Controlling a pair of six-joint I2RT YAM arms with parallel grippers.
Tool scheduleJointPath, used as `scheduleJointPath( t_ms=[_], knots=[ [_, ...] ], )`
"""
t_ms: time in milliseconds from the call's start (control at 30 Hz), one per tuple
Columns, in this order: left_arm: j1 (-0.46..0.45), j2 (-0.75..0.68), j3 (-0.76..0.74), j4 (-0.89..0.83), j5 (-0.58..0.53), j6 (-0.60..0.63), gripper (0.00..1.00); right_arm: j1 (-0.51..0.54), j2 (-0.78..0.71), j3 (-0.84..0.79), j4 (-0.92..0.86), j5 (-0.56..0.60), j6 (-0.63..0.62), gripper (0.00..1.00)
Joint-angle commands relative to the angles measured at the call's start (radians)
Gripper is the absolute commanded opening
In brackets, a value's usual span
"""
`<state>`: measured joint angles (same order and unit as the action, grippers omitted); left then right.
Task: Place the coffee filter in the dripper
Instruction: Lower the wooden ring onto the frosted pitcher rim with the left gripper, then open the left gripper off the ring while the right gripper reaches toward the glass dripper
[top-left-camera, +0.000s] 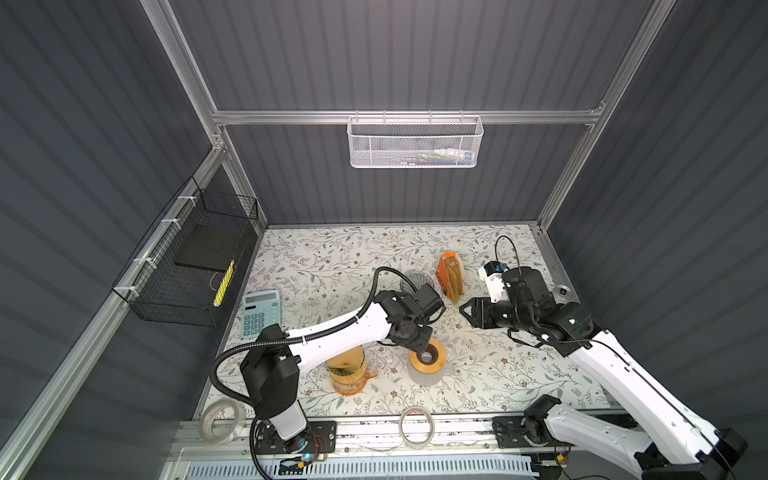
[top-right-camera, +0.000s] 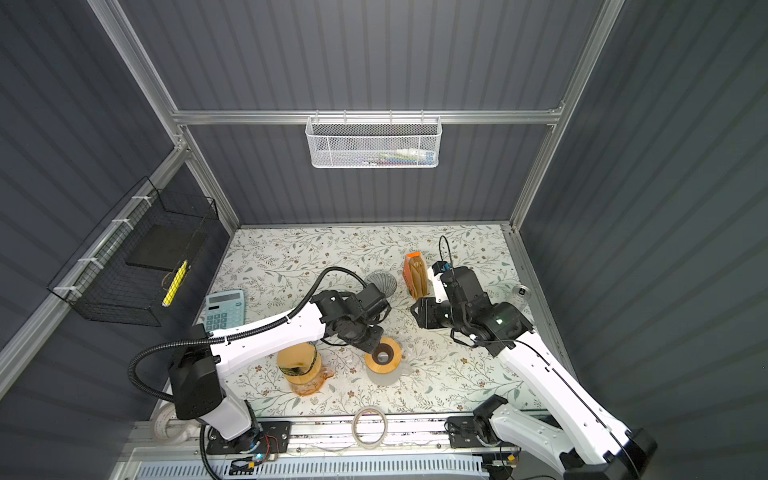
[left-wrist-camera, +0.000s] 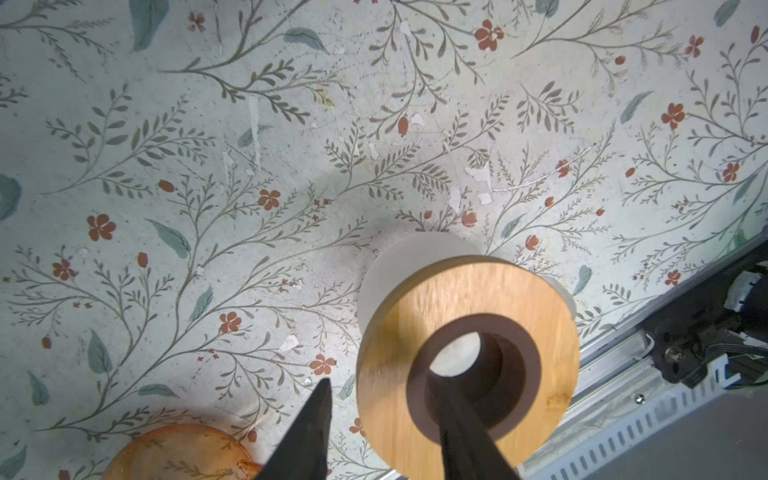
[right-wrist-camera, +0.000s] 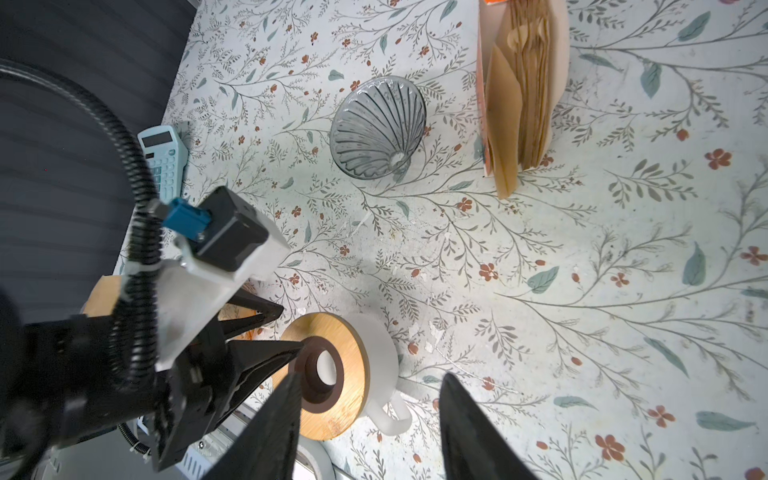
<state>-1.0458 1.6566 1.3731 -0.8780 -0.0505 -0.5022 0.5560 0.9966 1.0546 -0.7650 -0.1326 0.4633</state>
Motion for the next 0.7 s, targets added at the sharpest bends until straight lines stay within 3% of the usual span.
scheduleJointPath(
  t_ms=[0,267,467,667],
  knots=[
    [-0.003,-0.045,0.047,-0.026,-0.047,-0.003,0.43,-0.005,0.036,0.0,0.019,-0.013,-0.008,0.54],
    [0.029,-0.118,0.049,-0.02,-0.147,0.001,0.49,-0.004,0.187,-0.013,0.106,-0.021,0.001,0.53],
    [0.194,-0.244,-0.085,0.133,-0.086,-0.002,0.5,-0.005,0.339,0.037,0.159,-0.014,0.005,0.51],
    [0.322,-0.29,-0.1,0.245,-0.009,0.006,0.52,-0.005,0.488,0.101,0.235,-0.007,0.001,0.49]
  ],
)
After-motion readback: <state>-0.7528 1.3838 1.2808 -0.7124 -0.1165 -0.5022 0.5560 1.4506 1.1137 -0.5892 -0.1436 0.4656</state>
